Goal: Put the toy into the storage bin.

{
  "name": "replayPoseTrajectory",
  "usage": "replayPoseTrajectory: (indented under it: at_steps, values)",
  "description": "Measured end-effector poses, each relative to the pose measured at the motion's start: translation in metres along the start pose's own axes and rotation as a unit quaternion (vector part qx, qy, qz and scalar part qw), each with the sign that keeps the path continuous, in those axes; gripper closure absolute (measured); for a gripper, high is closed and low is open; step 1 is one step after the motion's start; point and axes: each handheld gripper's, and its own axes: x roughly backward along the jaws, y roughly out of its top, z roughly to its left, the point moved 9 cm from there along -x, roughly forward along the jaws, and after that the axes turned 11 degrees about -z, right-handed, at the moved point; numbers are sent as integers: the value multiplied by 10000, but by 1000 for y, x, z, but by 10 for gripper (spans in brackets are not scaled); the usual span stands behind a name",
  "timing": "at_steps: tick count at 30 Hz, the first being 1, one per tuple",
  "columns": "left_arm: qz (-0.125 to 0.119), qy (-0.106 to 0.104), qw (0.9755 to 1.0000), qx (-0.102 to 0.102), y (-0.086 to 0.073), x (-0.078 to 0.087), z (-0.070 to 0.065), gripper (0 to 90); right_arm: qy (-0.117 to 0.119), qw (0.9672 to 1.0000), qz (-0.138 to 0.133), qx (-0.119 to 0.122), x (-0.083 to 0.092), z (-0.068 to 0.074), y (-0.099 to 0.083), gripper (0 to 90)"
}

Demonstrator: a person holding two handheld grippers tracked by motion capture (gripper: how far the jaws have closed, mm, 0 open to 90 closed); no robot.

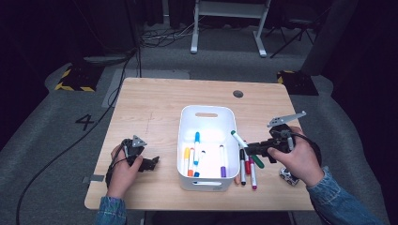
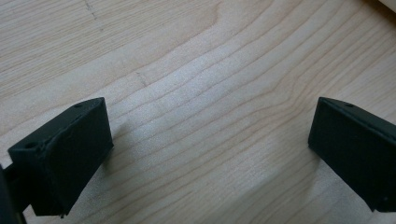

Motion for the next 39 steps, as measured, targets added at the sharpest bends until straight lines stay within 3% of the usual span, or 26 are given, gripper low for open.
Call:
replayPoseTrajectory:
  at_steps: [21, 28, 39]
  values:
    - [38, -33, 10000, -15, 0, 0, 0, 0, 535, 9984, -131, 110, -42, 41, 27, 772]
    - [24, -20, 10000, -21, 1, 0, 0, 0, 515, 9984, -81, 204, -55, 45, 20, 772]
    - [32, -26, 10000, -22, 1, 0, 0, 0, 269, 9985, 320, 347, -63, 40, 1, 772]
